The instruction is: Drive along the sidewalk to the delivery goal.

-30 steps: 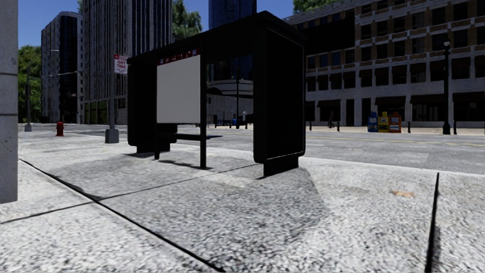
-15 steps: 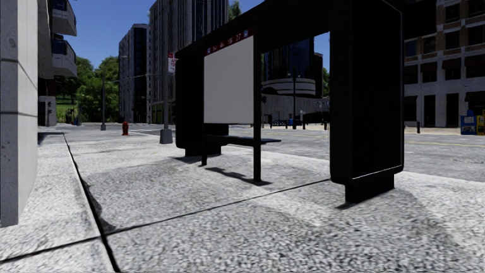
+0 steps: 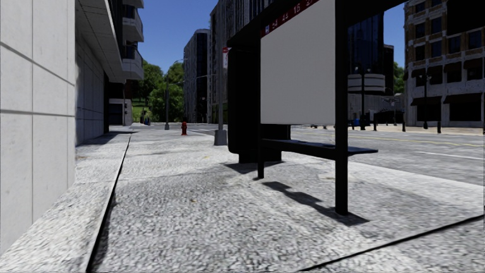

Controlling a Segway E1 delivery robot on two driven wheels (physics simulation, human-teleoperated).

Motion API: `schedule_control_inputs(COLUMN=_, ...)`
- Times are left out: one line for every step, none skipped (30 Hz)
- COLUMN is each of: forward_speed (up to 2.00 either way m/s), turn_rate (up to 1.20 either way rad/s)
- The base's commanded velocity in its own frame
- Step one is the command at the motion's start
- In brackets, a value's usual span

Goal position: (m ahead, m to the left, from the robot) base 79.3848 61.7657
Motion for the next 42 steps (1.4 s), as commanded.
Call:
schedule_control_inputs(forward_speed=2.00, turn_rate=0.57)
schedule_control_inputs(forward_speed=2.00, turn_rate=0.57)
schedule_control_inputs(forward_speed=2.00, turn_rate=0.57)
schedule_control_inputs(forward_speed=2.00, turn_rate=0.57)
schedule_control_inputs(forward_speed=2.00, turn_rate=0.57)
schedule_control_inputs(forward_speed=2.00, turn_rate=0.57)
schedule_control_inputs(forward_speed=2.00, turn_rate=0.57)
schedule_control_inputs(forward_speed=2.00, turn_rate=0.57)
schedule_control_inputs(forward_speed=2.00, turn_rate=0.57)
schedule_control_inputs(forward_speed=2.00, turn_rate=0.57)
schedule_control_inputs(forward_speed=2.00, turn_rate=0.57)
schedule_control_inputs(forward_speed=2.00, turn_rate=0.57)
schedule_control_inputs(forward_speed=2.00, turn_rate=0.57)
schedule_control_inputs(forward_speed=2.00, turn_rate=0.57)
schedule_control_inputs(forward_speed=2.00, turn_rate=0.57)
schedule_control_inputs(forward_speed=2.00, turn_rate=0.57)
schedule_control_inputs(forward_speed=2.00, turn_rate=0.57)
schedule_control_inputs(forward_speed=2.00, turn_rate=0.57)
schedule_control_inputs(forward_speed=2.00, turn_rate=0.57)
schedule_control_inputs(forward_speed=2.00, turn_rate=0.57)
schedule_control_inputs(forward_speed=2.00, turn_rate=0.57)
schedule_control_inputs(forward_speed=2.00, turn_rate=0.57)
schedule_control_inputs(forward_speed=2.00, turn_rate=0.57)
schedule_control_inputs(forward_speed=2.00, turn_rate=0.57)
schedule_control_inputs(forward_speed=2.00, turn_rate=0.06)
schedule_control_inputs(forward_speed=2.00, turn_rate=0.00)
schedule_control_inputs(forward_speed=2.00, turn_rate=0.00)
schedule_control_inputs(forward_speed=2.00, turn_rate=0.00)
schedule_control_inputs(forward_speed=2.00, turn_rate=0.00)
schedule_control_inputs(forward_speed=2.00, turn_rate=0.00)
schedule_control_inputs(forward_speed=2.00, turn_rate=0.00)
schedule_control_inputs(forward_speed=2.00, turn_rate=0.00)
schedule_control_inputs(forward_speed=2.00, turn_rate=0.00)
schedule_control_inputs(forward_speed=2.00, turn_rate=0.00)
schedule_control_inputs(forward_speed=2.00, turn_rate=0.00)
schedule_control_inputs(forward_speed=2.00, turn_rate=0.00)
schedule_control_inputs(forward_speed=2.00, turn_rate=0.00)
schedule_control_inputs(forward_speed=2.00, turn_rate=0.00)
schedule_control_inputs(forward_speed=2.00, turn_rate=0.00)
schedule_control_inputs(forward_speed=2.00, turn_rate=0.00)
schedule_control_inputs(forward_speed=2.00, turn_rate=0.00)
schedule_control_inputs(forward_speed=2.00, turn_rate=0.00)
